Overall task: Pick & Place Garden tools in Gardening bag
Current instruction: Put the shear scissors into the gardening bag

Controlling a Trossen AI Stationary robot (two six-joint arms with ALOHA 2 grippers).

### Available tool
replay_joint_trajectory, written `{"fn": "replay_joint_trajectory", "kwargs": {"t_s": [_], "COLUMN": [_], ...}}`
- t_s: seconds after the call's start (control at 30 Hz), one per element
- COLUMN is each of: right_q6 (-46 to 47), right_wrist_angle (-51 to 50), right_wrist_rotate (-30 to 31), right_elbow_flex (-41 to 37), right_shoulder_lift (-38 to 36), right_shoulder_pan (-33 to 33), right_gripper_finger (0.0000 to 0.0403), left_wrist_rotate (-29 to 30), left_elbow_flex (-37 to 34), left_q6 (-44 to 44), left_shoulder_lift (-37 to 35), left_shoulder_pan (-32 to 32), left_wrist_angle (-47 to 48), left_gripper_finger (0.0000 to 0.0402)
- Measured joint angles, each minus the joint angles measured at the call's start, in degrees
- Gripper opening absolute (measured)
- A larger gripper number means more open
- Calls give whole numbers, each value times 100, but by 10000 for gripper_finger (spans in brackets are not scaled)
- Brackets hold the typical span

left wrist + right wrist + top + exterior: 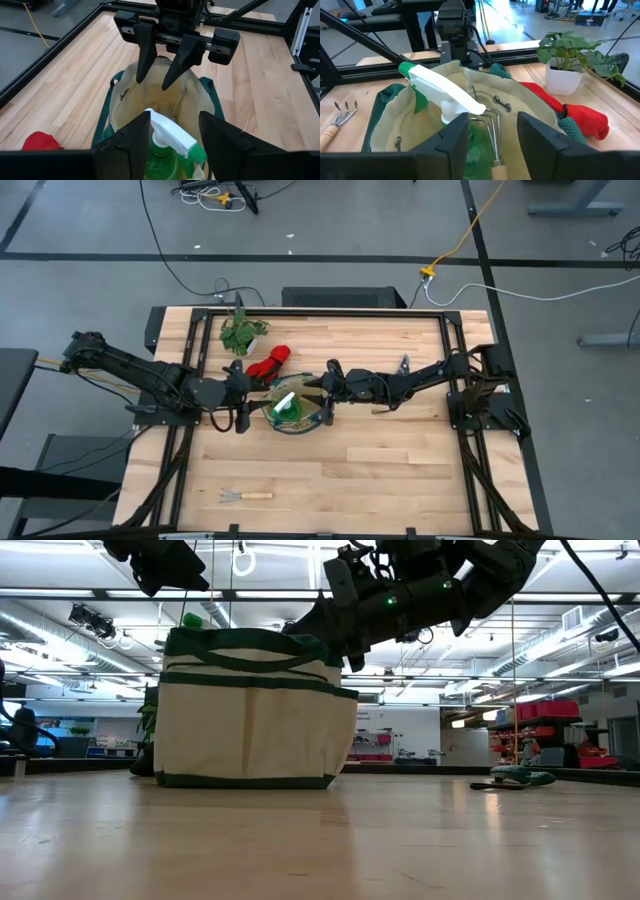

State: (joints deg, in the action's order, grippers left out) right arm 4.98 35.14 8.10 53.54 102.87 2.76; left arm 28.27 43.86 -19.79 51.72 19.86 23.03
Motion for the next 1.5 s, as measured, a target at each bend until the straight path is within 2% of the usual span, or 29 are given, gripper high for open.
{"fn": "replay_joint_trajectory", "kwargs": {"t_s": [0.27,0.43,0.6,1.07,1.3,1.5], "right_q6": [38,311,479,2233,3772,4535], "right_wrist_angle": [-324,-1263,-2419,-5277,-7583,-8730], "right_wrist_rotate": [0,28,310,936,945,913], "right_elbow_flex": [2,7,7,7,4,4], "right_shoulder_lift": [-357,-869,-1390,-2837,-2990,-2990], "right_shoulder_pan": [11,24,87,50,-92,-204], "right_gripper_finger": [163,147,133,125,125,125], "left_wrist_rotate": [0,0,0,0,0,0], "left_elbow_flex": [0,0,0,0,0,0], "left_q6": [0,-2,-61,-61,-61,-61], "left_shoulder_lift": [0,0,0,0,0,-2], "left_shoulder_pan": [-2,-2,0,0,-2,0], "left_wrist_angle": [2,11,115,142,140,138], "left_gripper_finger": [174,174,174,174,174,174]}}
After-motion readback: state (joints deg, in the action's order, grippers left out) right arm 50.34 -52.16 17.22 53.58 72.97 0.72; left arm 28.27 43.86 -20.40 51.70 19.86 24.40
